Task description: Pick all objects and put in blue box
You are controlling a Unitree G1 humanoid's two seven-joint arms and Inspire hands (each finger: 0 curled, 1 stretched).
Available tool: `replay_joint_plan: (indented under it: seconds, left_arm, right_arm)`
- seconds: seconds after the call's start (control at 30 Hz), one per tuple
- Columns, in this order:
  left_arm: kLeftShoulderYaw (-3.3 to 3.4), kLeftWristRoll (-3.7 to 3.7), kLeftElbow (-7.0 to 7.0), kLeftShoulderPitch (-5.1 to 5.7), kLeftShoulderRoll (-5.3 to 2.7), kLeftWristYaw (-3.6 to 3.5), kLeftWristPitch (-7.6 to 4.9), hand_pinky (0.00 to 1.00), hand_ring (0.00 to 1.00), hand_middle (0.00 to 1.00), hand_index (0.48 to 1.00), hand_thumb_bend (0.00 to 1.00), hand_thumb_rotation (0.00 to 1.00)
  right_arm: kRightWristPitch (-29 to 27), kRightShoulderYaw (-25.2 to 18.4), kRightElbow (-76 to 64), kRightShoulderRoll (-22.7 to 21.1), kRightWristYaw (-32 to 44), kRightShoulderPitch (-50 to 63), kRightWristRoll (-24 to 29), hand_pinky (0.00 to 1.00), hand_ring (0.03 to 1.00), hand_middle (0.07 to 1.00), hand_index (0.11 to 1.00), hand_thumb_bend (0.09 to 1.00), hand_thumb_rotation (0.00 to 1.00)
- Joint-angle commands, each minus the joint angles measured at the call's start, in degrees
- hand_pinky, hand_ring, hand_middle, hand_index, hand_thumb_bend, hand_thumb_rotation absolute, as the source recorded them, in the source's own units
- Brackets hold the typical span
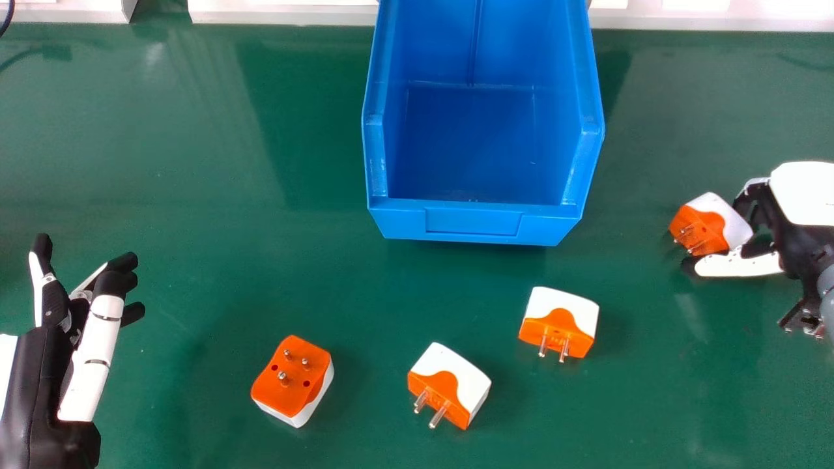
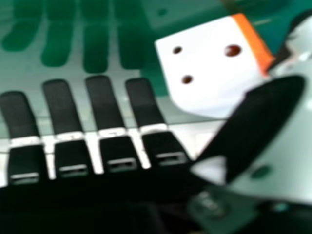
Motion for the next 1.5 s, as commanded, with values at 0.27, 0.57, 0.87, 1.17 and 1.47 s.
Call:
replay_joint_plan:
  seconds: [0.27, 0.57, 0.87, 1.17, 1.47]
  left_arm:
    - [0.66, -0.69, -1.40, -0.03, -0.01, -0.02, -0.29, 0.76, 0.84, 0.84, 0.839, 0.51, 0.77]
    - [0.60, -0.85, -1.40, 0.07, -0.04, -0.28, -0.59, 0.76, 0.84, 0.84, 0.842, 0.55, 0.79]
    - [0.52, -1.70, -2.67, 0.87, -0.58, -0.48, -0.18, 0.76, 0.84, 0.84, 0.839, 0.54, 0.77]
    - [0.51, -1.40, -4.12, 1.63, -0.72, -0.39, 0.30, 0.75, 0.83, 0.84, 0.840, 0.55, 0.78]
    - [0.56, -1.19, -4.52, 1.65, -0.79, -0.31, 0.65, 0.75, 0.83, 0.83, 0.836, 0.54, 0.78]
  right_arm:
    - [-0.2, -0.4, -1.2, 0.0, 1.1, -1.5, 0.5, 0.57, 0.653, 0.693, 0.692, 0.785, 0.79]
    - [2.5, 0.6, -0.7, 1.7, 1.3, -2.8, -0.6, 0.49, 0.571, 0.627, 0.637, 0.815, 0.85]
    - [4.7, 1.5, 0.0, 3.4, 1.2, -4.1, -1.1, 0.47, 0.543, 0.598, 0.611, 0.774, 0.82]
    - [7.3, 2.7, 2.3, 5.2, 3.1, -6.3, -1.1, 0.51, 0.586, 0.641, 0.637, 0.514, 0.68]
    - [4.6, -1.3, 3.4, 5.9, 2.3, -6.0, 4.0, 0.44, 0.558, 0.636, 0.630, 0.251, 0.36]
